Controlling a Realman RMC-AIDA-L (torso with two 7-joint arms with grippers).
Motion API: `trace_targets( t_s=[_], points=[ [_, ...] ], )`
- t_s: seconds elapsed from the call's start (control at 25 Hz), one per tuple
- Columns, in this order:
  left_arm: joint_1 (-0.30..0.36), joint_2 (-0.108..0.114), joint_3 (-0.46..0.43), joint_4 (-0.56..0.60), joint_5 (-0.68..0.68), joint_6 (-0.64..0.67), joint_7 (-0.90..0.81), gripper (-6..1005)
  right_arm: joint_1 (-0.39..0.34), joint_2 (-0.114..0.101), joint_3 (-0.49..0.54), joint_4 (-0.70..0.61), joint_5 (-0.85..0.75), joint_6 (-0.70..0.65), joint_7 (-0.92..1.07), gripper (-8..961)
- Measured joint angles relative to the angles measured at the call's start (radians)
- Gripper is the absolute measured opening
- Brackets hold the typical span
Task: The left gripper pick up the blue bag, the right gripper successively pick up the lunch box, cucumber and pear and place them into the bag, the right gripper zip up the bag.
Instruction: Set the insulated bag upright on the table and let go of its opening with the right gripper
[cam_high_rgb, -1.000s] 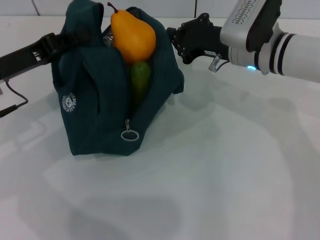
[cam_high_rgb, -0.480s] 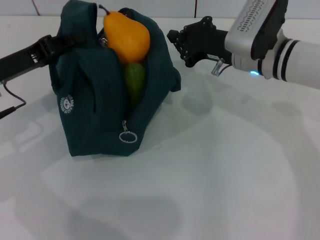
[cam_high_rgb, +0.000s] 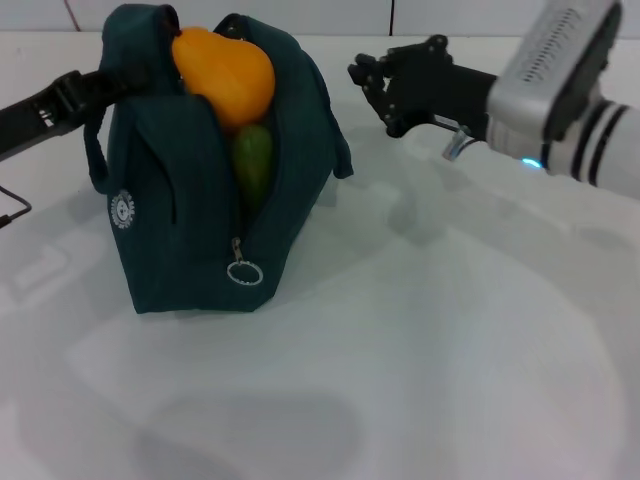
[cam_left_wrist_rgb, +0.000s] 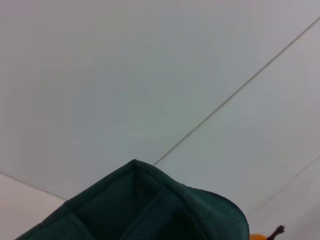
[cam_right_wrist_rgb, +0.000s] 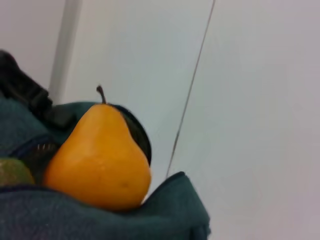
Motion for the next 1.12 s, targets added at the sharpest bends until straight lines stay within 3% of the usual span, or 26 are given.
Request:
trace_targets(
  t_s=[0.2,0.56,0.68,1.0,1.12],
  points=[
    [0.005,0.006,0.000,0.000,-0.009,0.000,0.000,103,-0.118,-0.008,0.016,-0.076,-0.007,-0.047,-0.029,147],
    [0.013,0.009,0.000,0.000,-0.021,0.000,0.000,104,-0.216,0.000,-0.008,-0.114,-0.160,-0.133,-0.028,339],
    [0.013,0.009,0.000,0.000,-0.022,0.000,0.000,104,-0.230,0.001,-0.026,-0.136,-0.172,-0.139,-0.032,400],
    [0.016,0.008,0.000,0.000,-0.027,0.000,0.000,105,-0.225,0.001,-0.027,-0.141,-0.167,-0.158,-0.028,738],
    [0.018,0.007,0.000,0.000,-0.031,0.000,0.000,105,-0.224,0.001,-0.022,-0.149,-0.166,-0.158,-0.033,734]
  ],
)
